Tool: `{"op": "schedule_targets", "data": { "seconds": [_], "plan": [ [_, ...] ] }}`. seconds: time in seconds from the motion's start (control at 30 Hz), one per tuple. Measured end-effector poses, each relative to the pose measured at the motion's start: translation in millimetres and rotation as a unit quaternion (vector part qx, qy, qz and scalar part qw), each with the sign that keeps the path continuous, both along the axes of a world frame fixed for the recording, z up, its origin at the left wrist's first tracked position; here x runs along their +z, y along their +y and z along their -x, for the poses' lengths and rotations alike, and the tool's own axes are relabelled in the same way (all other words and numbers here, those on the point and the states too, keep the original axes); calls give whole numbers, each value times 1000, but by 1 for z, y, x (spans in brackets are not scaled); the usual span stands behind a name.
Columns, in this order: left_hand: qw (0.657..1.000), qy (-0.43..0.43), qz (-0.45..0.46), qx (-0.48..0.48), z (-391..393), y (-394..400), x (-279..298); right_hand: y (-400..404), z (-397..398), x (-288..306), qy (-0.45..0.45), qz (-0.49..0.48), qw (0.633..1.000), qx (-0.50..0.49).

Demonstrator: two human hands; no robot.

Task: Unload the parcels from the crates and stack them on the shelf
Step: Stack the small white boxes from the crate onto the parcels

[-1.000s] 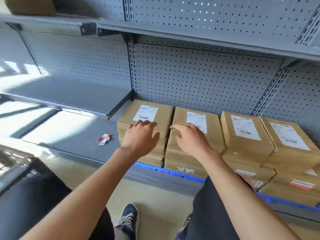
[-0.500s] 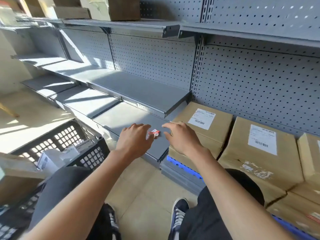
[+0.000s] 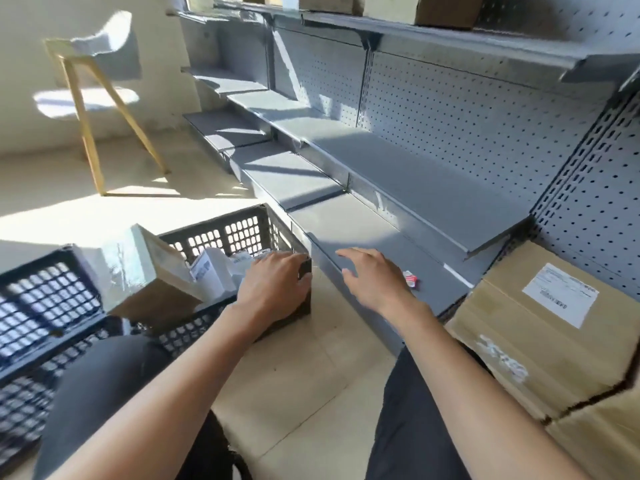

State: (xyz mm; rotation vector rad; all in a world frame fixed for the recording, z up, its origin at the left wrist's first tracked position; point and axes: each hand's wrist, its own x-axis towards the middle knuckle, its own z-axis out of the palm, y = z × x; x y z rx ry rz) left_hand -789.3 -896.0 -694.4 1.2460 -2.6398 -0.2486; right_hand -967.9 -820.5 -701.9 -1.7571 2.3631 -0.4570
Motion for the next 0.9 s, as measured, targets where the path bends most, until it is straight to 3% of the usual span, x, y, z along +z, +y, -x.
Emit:
{"op": "schedule_targets", "data": {
  "seconds": [0.2,0.53,0.8,0.9],
  "plan": [
    [995,16,17,98,-96,-31,1,-67,-88,6,4,-2,993,114],
    [973,20,-29,230,-214,-60,-22,-165,-192,-16,15,-45,965,257],
    [936,74,-123,322,-252,-123,-67,-231,-230,-76,-34,-111,960,256],
    [915,124,-165,348,-256,-148,-86,-243,-241,-102,-73,-93,961,251]
  ]
}}
